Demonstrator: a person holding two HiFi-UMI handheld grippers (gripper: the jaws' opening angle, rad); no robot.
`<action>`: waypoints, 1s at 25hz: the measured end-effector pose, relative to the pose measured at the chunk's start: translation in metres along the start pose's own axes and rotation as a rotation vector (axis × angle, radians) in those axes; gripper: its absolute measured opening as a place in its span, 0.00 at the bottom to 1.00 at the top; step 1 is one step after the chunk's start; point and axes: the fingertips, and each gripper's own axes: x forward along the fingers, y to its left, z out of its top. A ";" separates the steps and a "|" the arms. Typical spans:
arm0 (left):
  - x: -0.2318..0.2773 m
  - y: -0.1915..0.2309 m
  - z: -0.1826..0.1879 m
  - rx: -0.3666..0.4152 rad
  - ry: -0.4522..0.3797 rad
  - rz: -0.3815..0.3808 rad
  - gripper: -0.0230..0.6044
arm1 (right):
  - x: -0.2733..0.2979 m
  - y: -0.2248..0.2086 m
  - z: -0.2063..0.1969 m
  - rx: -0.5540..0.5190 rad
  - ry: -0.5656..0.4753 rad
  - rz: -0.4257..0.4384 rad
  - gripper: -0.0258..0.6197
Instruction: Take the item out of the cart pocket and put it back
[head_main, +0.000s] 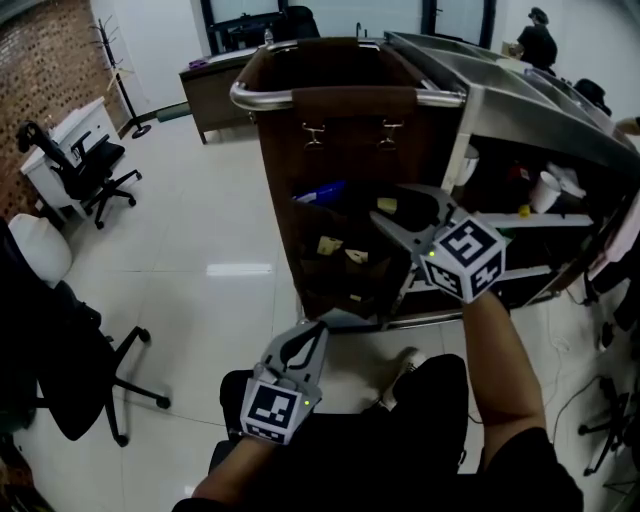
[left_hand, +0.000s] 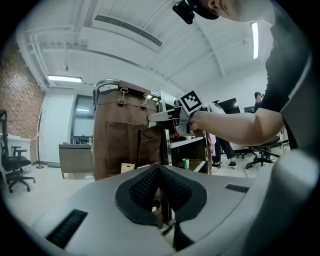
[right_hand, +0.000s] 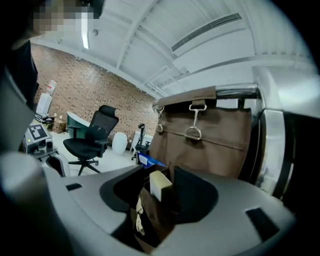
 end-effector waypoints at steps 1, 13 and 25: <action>-0.001 0.000 -0.001 0.000 0.000 0.001 0.04 | 0.002 0.001 -0.003 -0.011 0.016 0.014 0.37; 0.001 -0.001 -0.003 -0.011 0.008 -0.005 0.04 | 0.004 0.001 -0.015 -0.099 0.067 0.119 0.22; -0.007 -0.005 0.006 -0.005 -0.011 -0.003 0.04 | -0.029 -0.024 0.051 0.072 -0.078 0.019 0.19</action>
